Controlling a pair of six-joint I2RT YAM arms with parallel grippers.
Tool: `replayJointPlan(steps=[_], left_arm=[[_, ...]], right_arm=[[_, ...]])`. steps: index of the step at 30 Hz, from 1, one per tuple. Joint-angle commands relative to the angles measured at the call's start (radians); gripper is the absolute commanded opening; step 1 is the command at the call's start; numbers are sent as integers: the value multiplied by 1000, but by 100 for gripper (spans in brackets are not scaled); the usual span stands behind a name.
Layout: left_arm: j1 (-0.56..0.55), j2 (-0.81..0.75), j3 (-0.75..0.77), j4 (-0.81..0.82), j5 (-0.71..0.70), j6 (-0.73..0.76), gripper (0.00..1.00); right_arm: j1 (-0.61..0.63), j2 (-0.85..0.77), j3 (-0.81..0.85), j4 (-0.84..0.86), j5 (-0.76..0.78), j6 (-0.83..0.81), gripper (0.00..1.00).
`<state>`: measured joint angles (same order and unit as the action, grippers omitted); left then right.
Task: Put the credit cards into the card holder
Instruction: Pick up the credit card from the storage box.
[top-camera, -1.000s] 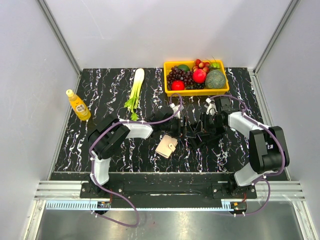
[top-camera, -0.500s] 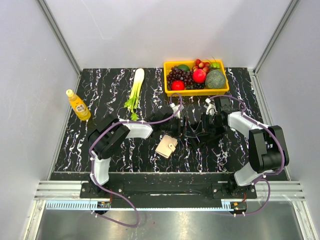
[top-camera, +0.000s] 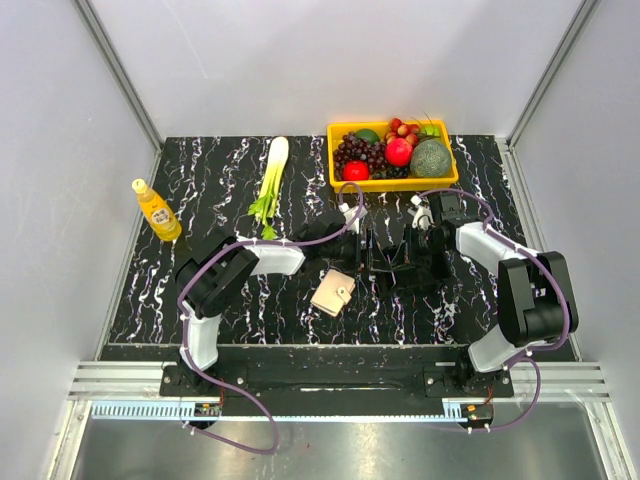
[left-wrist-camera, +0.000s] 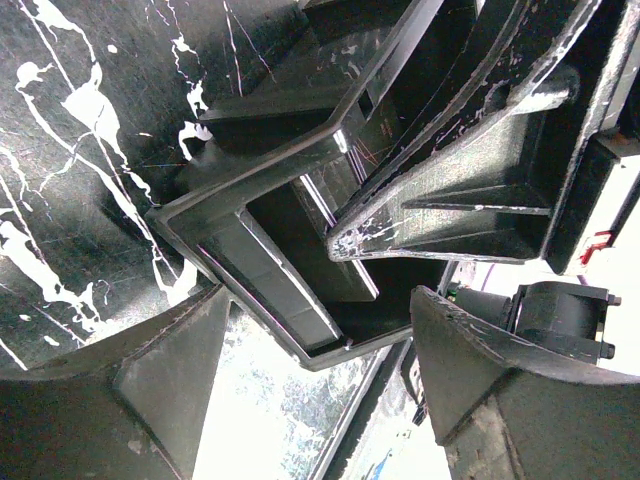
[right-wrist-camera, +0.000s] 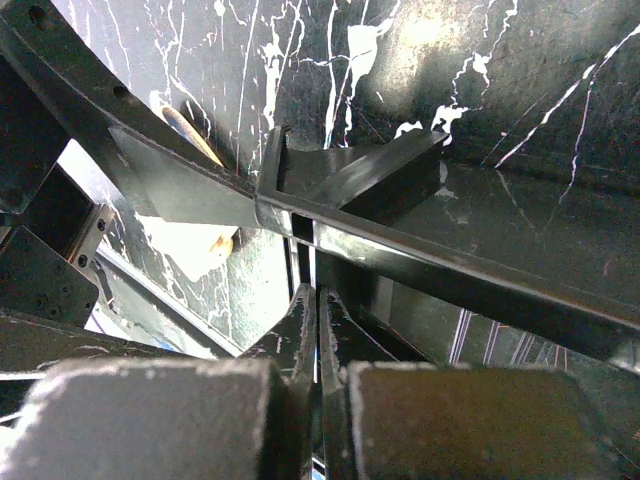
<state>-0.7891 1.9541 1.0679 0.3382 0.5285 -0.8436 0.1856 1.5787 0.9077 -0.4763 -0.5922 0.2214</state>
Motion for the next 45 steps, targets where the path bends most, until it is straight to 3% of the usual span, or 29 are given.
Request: replayJointPlan(steps=[1,7,9,10,18,20,30,32,39,45], left_arm=[[-1,-15,50,79,38,-8,77],[-1,-14,52,81,41,-9,76],[-1,-15,52,81,39,-9,77],[1,-12,52,82,45,-9,77],[1,-11,50,84,48,-12,77],[1,-12,50,85,47,-14,77],[1,-8,52,88,53,-17,77],[1,-9,47,90,53,-18,77],[2,-8,47,91,57,-18,77],[2,-12,47,88,57,-15,77]], right_arm=[[20,-46,36,-16,-17,6,1],[23,-46,49,-10,-49,15,9],[25,-49,49,-8,-47,19,9],[25,-48,49,-5,-64,21,0],[25,-46,51,1,-67,33,0],[25,-43,49,1,-78,32,9],[25,-13,40,15,-63,33,19],[25,-6,40,16,-58,33,27],[25,-14,42,21,-32,44,32],[26,9,30,44,-58,50,30]])
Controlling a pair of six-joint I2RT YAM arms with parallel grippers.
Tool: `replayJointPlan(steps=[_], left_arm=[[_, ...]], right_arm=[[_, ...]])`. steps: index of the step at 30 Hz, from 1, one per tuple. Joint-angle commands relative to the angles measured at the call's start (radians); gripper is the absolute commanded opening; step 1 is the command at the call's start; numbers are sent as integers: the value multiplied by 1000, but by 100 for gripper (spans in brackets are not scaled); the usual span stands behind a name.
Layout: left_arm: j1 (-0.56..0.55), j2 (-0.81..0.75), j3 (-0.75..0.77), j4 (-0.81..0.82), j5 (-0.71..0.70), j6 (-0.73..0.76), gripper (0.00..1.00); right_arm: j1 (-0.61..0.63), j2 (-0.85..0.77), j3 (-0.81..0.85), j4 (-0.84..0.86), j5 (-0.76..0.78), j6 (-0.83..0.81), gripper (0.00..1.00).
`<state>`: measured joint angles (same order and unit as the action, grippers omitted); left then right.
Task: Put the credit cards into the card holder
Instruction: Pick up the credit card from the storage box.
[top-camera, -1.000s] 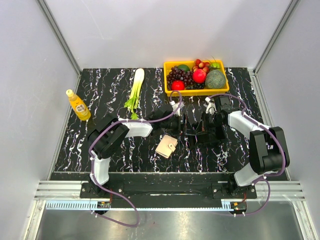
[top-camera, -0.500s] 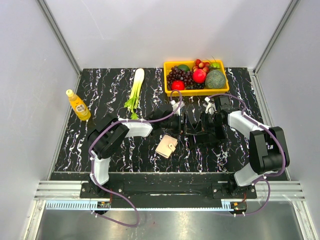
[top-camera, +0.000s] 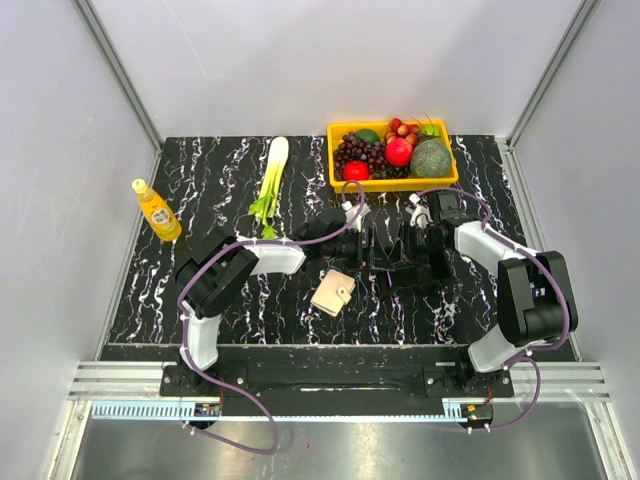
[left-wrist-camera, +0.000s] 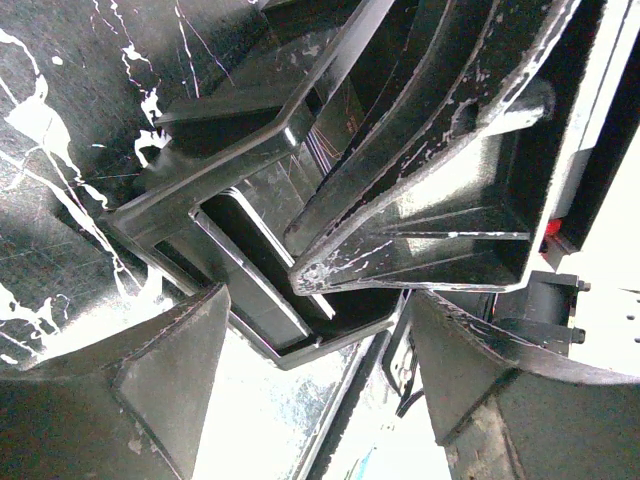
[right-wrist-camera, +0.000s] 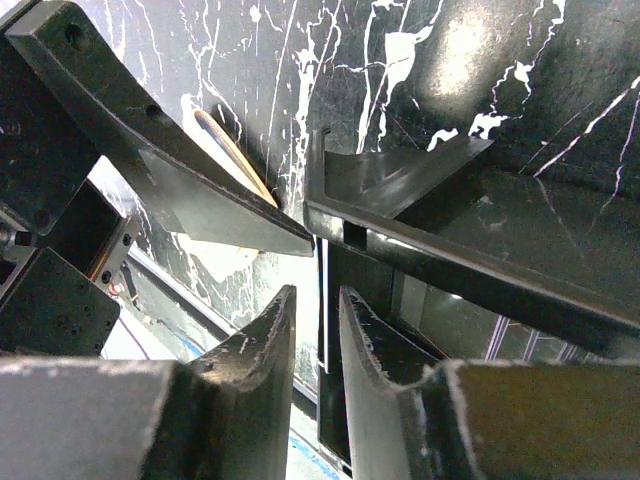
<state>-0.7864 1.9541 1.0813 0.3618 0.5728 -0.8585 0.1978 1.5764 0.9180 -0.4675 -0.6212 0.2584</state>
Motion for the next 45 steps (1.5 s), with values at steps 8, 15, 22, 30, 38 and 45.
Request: replayJointPlan(steps=[8,15,22,30,38,45], left_arm=[[1,-11,31,71,13,-5,77],[1,-7,31,75,19,-10,77],[1,-7,32,77,18,-11,77],[1,-4,32,78,19,-16,77],[1,0,35,81,24,-19,77],[1,3,35,80,22,-19,77]], right_arm=[[18,28,21,40,1,18,31],[26,42,19,43,0,18,25],[25,11,27,43,-37,24,16],[25,-9,21,41,-57,30,19],[26,-30,24,29,-40,30,0],[26,-73,28,7,23,31,0]])
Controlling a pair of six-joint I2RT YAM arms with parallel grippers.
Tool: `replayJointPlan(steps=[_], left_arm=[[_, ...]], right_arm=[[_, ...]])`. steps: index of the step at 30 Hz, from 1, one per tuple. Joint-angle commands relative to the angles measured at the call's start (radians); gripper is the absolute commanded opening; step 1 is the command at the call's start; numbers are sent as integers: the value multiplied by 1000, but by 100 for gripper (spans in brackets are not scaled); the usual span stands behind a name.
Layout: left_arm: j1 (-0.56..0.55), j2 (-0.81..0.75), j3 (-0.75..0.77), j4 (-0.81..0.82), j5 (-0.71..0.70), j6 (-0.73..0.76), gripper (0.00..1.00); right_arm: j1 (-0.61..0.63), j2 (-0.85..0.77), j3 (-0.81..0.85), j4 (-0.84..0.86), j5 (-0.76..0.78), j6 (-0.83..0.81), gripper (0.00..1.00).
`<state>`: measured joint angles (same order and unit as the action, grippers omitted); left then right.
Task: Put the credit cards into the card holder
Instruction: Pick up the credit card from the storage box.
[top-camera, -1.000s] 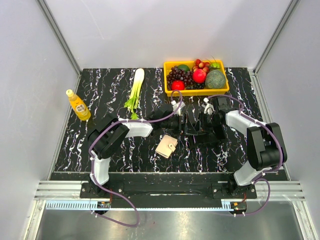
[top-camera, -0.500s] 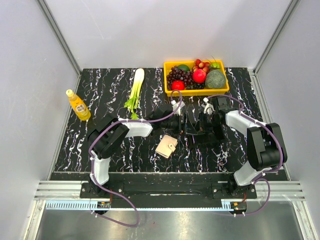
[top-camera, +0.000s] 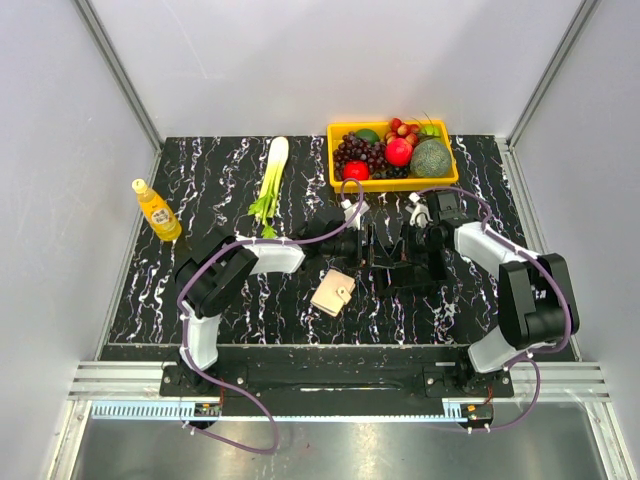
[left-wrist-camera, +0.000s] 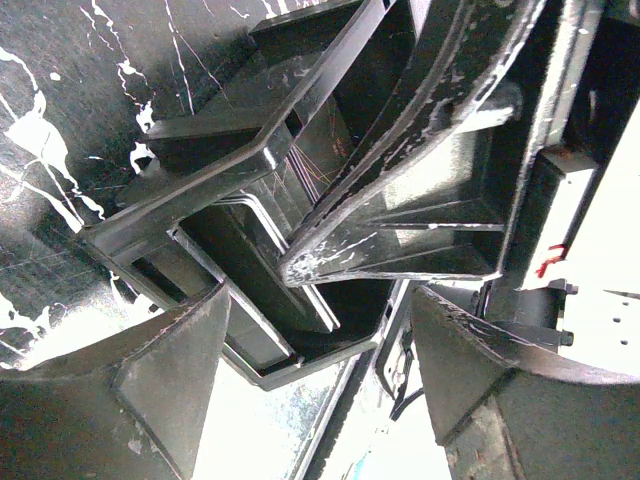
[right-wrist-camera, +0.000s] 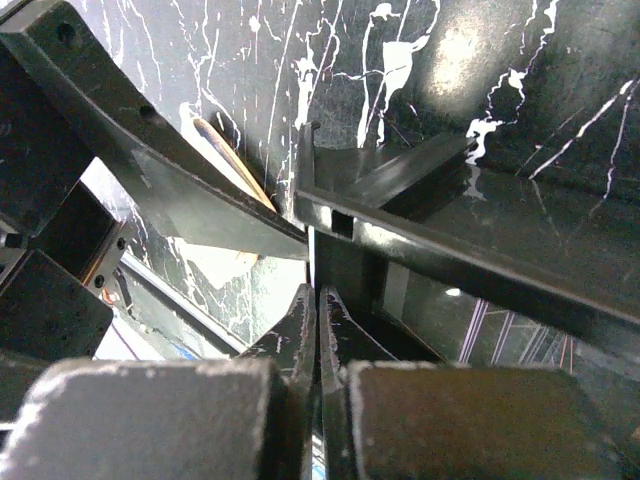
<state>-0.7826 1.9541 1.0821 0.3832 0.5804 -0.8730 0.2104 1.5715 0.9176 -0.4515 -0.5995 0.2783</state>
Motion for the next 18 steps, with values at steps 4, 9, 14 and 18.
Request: replayJointPlan(steps=[4,9,14,18], left_arm=[[-1,2,36,57,16,-4,77],[-1,3,33,59,15,-4,77],[-1,0,33,56,15,-1,77],[0,-1,35,51,16,0,77]], right_arm=[[20,-97,49,-76,127,1,0],[23,-102,73,-165,305,-59,0],[23,-109,70,-164,253,-54,0],[24,-140,110,-202,186,-66,0]])
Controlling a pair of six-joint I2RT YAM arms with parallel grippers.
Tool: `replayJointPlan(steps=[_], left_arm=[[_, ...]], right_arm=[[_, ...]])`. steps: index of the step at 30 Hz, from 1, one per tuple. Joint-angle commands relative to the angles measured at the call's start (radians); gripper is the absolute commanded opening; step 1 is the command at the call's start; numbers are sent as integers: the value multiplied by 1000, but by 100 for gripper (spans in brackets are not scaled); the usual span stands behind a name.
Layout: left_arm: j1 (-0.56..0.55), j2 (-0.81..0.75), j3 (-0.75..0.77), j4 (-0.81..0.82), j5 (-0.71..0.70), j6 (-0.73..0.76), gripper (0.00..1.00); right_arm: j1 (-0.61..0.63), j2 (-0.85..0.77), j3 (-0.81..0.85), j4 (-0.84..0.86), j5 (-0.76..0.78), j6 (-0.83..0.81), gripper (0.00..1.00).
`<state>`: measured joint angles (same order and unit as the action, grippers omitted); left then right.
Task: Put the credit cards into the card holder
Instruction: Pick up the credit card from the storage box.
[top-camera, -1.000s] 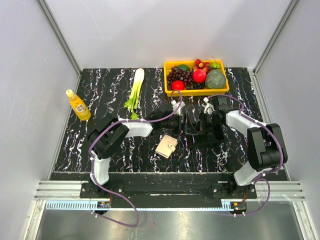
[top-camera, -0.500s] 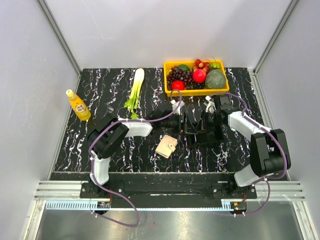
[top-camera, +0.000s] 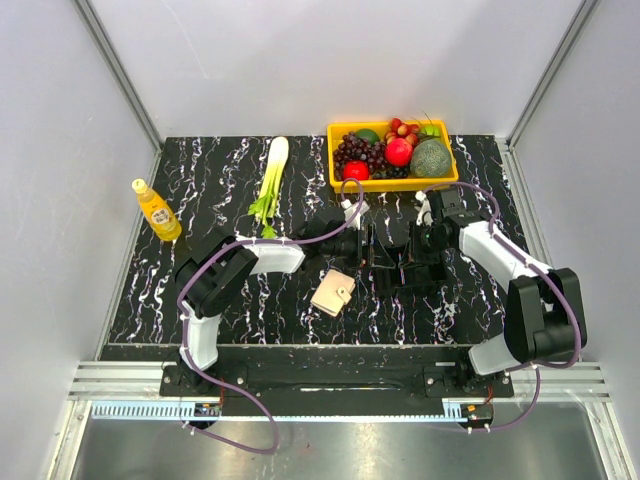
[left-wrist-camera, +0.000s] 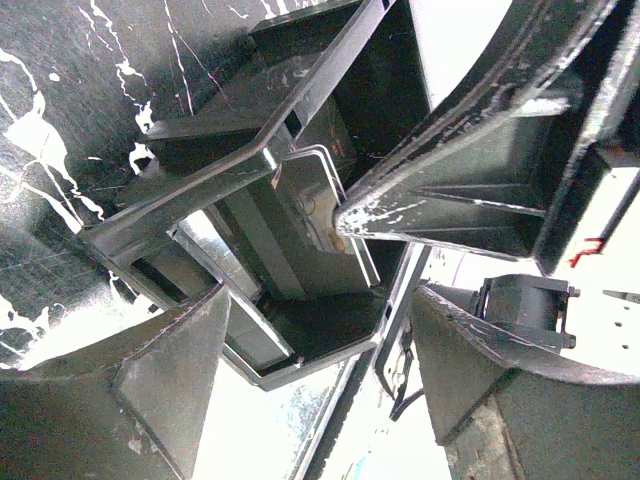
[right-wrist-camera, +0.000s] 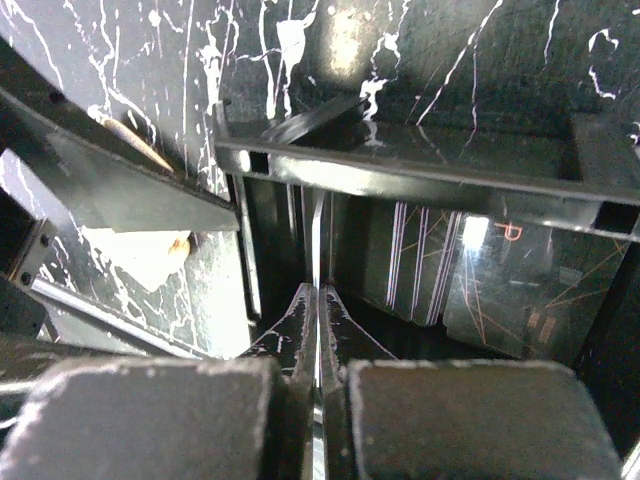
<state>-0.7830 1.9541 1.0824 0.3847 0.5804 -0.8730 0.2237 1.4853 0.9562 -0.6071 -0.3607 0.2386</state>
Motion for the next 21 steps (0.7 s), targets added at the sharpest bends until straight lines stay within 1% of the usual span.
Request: replayJointPlan(steps=[1,5,10,14,15,18,21], left_arm=[[-1,-1,34,49,15,0,77],[1,-1,37,51,16,0,77],[-1,-1,40,37,6,-3,75],[-1,-4,36,19,-8,12,70],[-2,-6,39,-6,-17,26,68],[-10,-27,34,-43,-34,71,66],[-25,-50,27,-79,-59,124,65]], right_arm=[[9,-51,84,-69,-84,-41,0],[9,-23,98,-125,-196,-84,0],[9,-5,63,-92,-241,-50,0],[9,-2,49,-74,-184,-18,0],[9,1,52,-74,-176,-10,0],[11,18,56,-59,-173,19,0],[9,20,58,-43,-135,41,0]])
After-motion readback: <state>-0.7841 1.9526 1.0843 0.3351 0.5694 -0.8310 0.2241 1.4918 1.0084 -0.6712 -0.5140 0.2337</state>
